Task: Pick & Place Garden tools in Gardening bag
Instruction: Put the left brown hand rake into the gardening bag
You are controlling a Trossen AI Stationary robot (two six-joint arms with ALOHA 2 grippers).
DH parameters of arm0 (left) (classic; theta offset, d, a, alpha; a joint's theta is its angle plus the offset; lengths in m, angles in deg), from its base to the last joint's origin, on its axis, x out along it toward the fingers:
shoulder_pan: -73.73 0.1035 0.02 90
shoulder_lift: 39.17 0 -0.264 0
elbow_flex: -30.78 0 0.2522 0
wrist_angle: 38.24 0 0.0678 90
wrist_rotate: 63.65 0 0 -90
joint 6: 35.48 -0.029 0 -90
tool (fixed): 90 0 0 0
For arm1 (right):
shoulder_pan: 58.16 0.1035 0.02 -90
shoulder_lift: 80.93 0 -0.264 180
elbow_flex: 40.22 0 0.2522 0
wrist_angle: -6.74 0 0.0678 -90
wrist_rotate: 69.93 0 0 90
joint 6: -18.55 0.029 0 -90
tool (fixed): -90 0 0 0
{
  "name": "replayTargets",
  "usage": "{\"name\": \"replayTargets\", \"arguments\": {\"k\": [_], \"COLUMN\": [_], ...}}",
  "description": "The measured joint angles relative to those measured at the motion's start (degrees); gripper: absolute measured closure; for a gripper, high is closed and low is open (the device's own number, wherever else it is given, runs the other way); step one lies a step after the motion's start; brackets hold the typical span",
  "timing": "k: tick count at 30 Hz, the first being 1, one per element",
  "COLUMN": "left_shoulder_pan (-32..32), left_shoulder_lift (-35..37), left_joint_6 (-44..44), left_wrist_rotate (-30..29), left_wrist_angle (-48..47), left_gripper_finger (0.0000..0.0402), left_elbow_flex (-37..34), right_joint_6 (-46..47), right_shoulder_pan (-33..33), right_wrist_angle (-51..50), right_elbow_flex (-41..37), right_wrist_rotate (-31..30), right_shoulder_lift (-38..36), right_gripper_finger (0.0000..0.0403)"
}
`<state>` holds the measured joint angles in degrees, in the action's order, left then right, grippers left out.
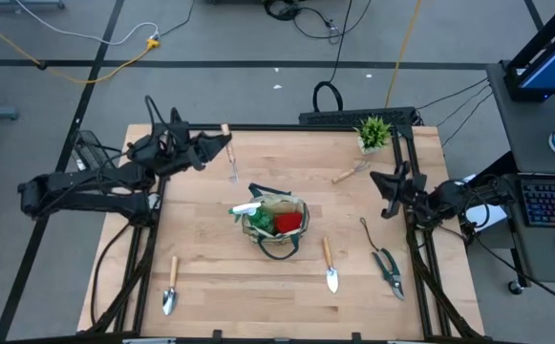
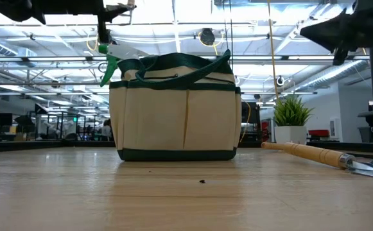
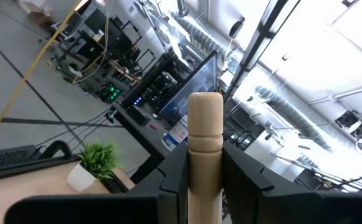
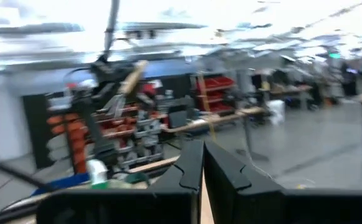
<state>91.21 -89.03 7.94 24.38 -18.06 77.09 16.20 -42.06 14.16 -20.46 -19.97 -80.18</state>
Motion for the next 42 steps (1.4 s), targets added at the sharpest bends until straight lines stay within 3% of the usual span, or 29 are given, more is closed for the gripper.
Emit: {"name": "replayTargets", "arguments": {"k": [11,17,30,42], "left_shoulder_pan": [-6.2,-7.4,-7.5,-8.5], "left_shoulder_lift": [-3.5,-10.5,-26.4,-35.2], "left_joint_6": [-7.5,-10.1,-11.4,-15.5], "left_wrist_rotate": [-1.4,2.6,12.1,14.9], "left_wrist_angle": [0.3,-1.2,-4.3,-7.3], "left_gripper_finger": [0.0328,0.0328,0.0328,0.0328], "left_elbow_flex": [6.4,13.0,26.7,35.1], "right_joint_6": [-2.8,0.0,-2.9,-2.8], "right_shoulder_pan": [0.0,0.0,0.0,0.0], "right_wrist_angle": [0.1,0.9,0.9,0.9], "right_elbow_flex": [0.0,0.0,0.0,0.0], "right_wrist_rotate": [-1.9,-1.9,-0.6,1.1], "right_shoulder_lift": [0.0,0.0,0.0,0.0], "right_gripper_finger": [0.0394,0.0394,0.0395,0.0402]}}
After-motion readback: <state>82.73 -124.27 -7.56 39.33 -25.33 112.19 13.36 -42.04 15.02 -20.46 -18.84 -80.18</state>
